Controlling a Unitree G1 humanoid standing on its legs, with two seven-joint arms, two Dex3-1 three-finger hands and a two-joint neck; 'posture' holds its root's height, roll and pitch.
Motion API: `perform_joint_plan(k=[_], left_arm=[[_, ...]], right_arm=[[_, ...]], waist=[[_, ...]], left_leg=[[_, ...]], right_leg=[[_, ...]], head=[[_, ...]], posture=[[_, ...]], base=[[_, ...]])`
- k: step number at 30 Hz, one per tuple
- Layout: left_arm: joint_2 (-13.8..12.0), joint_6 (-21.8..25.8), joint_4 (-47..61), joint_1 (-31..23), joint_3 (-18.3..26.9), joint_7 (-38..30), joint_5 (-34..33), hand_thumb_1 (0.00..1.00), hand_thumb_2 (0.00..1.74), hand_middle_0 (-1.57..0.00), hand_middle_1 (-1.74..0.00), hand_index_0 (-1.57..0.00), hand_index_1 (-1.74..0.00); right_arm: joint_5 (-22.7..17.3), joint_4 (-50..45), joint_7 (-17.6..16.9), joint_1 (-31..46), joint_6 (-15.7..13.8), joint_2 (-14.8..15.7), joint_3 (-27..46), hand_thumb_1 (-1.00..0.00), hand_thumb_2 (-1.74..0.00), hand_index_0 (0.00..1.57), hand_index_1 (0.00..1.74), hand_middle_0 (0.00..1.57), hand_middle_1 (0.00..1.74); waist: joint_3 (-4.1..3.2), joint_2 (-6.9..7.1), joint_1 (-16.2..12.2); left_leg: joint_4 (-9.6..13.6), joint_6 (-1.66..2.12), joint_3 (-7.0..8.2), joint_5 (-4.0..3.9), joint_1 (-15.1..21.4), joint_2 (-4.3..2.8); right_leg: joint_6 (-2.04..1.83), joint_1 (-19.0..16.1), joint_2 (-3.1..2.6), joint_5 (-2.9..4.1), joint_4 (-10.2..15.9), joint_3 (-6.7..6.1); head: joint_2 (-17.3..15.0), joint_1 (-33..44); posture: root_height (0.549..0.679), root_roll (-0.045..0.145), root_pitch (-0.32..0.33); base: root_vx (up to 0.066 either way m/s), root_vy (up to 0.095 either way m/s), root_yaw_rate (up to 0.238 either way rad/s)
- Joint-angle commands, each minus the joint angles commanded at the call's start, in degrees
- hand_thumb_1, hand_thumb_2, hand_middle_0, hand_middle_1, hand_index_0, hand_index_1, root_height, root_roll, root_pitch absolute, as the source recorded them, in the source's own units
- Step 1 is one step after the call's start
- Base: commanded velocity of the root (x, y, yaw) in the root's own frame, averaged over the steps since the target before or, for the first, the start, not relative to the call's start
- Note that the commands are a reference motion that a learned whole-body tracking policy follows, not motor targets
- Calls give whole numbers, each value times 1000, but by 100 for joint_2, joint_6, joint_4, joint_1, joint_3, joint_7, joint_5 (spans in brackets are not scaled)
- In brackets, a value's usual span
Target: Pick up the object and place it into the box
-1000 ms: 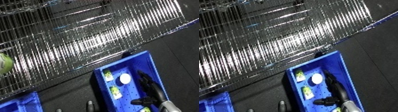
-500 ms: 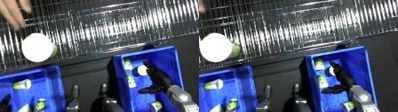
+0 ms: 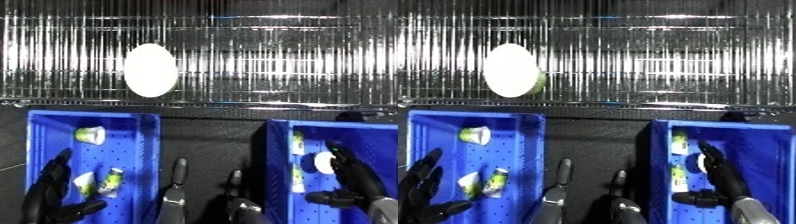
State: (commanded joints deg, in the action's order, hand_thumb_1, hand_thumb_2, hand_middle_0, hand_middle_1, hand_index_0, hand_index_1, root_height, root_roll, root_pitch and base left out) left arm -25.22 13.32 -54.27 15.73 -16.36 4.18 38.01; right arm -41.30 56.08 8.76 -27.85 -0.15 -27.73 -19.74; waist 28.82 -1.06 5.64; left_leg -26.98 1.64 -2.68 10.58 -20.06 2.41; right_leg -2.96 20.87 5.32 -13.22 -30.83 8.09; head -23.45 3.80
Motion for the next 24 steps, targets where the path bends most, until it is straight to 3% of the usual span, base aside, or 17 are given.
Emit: perform_joint_plan(k=[6,14,24], left_arm=[[-75,497,870,-84,94,-326,305,0,0,0,0,0,0],[-307,1073,2556,-516,199,-532,385,0,0,0,0,0,0],[-498,1102,3818,-435,202,-477,215,0,0,0,0,0,0]], right_arm=[[-75,89,49,90,-95,33,-19,0,0,0,0,0,0],[-557,166,77,401,-284,-22,142,0,0,0,0,0,0],[-820,272,190,564,-337,0,195,0,0,0,0,0,0]], waist=[[86,56,143],[97,133,427],[97,246,539]], left_leg=[[-135,-19,-75,41,-136,3],[-153,-34,-233,69,-293,64],[-173,-42,-305,112,-332,88]], right_leg=[[-7,55,13,6,-92,90],[9,113,92,16,-141,299],[12,86,137,23,-157,416]], head=[[124,-200],[402,-565],[648,-421]], posture=[[657,48,49],[657,45,63],[658,41,65]], base=[[4,-6,93],[6,-49,196],[15,-26,55]])
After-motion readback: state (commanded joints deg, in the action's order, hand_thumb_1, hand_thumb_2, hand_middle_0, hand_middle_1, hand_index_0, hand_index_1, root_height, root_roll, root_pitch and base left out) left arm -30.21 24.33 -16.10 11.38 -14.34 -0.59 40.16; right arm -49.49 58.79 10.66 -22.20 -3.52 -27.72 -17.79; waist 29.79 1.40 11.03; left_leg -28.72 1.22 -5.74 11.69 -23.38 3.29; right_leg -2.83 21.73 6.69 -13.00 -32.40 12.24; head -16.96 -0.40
